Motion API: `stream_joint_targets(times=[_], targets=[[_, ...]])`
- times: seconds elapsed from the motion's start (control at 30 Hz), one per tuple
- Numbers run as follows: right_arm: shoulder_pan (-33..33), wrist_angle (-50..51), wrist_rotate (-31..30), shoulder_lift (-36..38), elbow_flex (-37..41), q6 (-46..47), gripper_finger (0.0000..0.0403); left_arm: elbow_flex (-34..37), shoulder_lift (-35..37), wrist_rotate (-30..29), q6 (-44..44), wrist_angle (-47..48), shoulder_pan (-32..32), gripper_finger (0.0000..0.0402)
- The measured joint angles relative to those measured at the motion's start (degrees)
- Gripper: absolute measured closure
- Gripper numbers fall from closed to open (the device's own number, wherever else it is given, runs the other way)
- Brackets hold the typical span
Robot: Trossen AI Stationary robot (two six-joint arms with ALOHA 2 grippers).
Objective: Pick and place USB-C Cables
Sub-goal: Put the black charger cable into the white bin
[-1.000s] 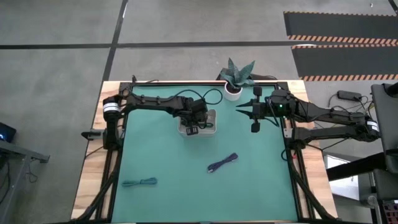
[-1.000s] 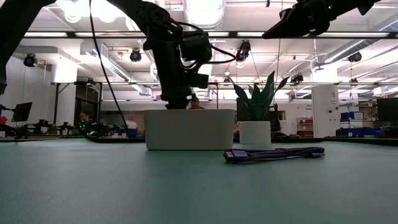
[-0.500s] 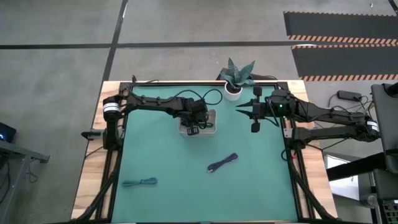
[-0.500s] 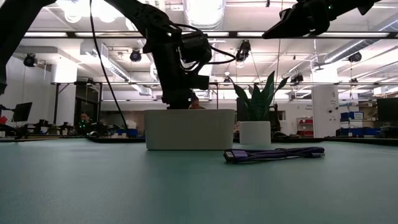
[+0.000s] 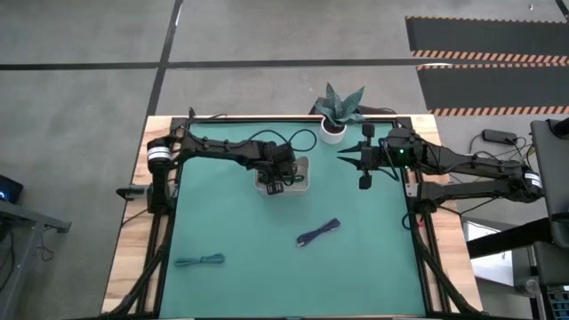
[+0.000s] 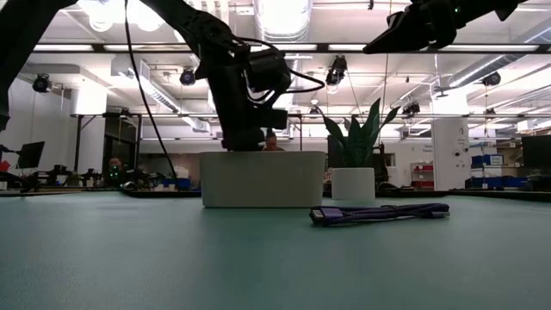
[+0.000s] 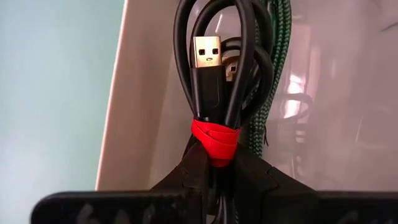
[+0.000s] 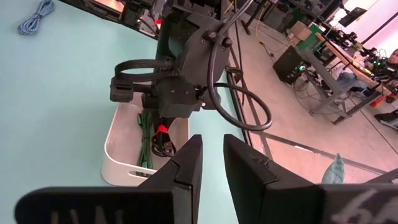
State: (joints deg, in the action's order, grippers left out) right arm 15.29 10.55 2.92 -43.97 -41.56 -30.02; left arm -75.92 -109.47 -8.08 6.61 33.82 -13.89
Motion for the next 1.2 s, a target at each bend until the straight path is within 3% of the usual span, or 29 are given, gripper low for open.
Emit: stream_joint_targets(times=[0.7,1.2], targets=[[-0.01,0.00,-0.02,0.00,-0.01,0.42,0.0346,0.37,0.00,0.02,0.04,-0.43,-0.02,0.0372],[0.01,0.00,-0.02,0.00,0.00,0.42,0.0346,0.39,0.00,-0.21,0.04,-0.69,-0.02,0.0323]])
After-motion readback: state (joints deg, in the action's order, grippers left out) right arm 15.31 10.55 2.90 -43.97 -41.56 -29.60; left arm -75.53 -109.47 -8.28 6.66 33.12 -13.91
